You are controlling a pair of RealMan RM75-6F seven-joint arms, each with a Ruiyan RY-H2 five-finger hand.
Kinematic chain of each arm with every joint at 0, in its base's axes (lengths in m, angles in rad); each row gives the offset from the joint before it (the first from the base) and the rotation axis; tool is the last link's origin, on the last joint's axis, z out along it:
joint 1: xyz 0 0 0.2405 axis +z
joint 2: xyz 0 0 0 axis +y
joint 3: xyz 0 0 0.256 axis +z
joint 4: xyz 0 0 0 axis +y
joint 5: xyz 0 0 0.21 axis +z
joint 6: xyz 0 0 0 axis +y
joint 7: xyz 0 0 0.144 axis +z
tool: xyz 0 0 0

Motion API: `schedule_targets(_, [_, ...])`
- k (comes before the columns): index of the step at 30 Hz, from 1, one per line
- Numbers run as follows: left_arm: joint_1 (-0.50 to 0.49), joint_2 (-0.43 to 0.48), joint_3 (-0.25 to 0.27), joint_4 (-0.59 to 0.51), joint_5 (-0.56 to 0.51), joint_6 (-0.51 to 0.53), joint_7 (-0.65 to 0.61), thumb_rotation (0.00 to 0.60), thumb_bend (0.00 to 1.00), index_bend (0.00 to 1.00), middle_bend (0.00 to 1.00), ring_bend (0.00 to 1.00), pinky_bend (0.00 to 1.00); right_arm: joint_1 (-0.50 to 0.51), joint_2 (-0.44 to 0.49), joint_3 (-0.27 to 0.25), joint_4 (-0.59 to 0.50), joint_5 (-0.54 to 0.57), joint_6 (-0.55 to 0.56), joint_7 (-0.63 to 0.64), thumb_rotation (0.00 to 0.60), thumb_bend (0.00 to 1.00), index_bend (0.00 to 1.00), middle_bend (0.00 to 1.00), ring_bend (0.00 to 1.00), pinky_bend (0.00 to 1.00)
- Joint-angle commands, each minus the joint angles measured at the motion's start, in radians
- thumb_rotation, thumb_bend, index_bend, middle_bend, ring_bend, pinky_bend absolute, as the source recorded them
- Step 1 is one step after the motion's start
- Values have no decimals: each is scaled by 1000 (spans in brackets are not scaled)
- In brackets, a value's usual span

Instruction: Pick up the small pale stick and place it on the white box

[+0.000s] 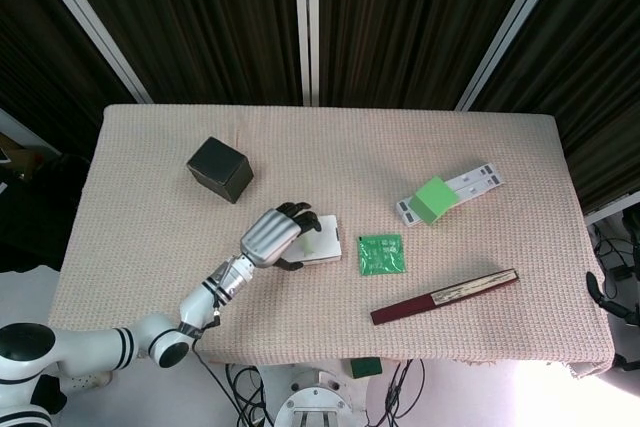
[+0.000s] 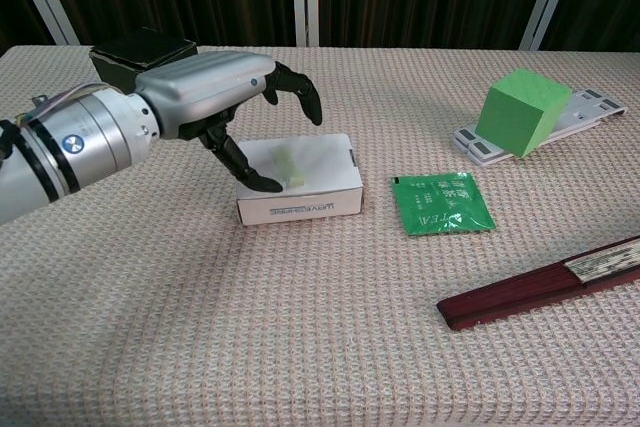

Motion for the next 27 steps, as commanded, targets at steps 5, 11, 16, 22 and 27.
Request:
schedule_targets(5, [24, 42, 73, -45, 73, 2, -81, 257, 18, 379, 189, 85, 211, 0, -3, -1, 4, -1, 0, 2, 459, 347, 0, 0, 0, 0])
schedule_targets(11, [34, 20, 91, 8, 84, 5, -94, 160, 22, 305, 98, 2, 157, -2, -2, -1, 4, -4, 5, 3, 459, 346, 0, 0, 0, 0])
schedule_targets(16, [50, 12, 91, 34, 97, 40, -80, 146, 22, 257, 73, 0, 147, -2, 0, 0, 2, -3, 6, 2, 457, 346, 0, 0, 0, 0])
schedule_targets(22, [58, 28, 100, 22, 98, 35, -75, 125, 22, 273, 72, 0, 147, 2, -4, -3, -1, -6, -2, -7, 457, 346, 0, 0, 0, 0])
schedule_targets(27, [60, 24, 104, 28, 95, 24, -81, 130, 23, 280, 72, 0, 146, 4, -5, -4, -4, -5, -5, -13, 458, 346, 0, 0, 0, 0])
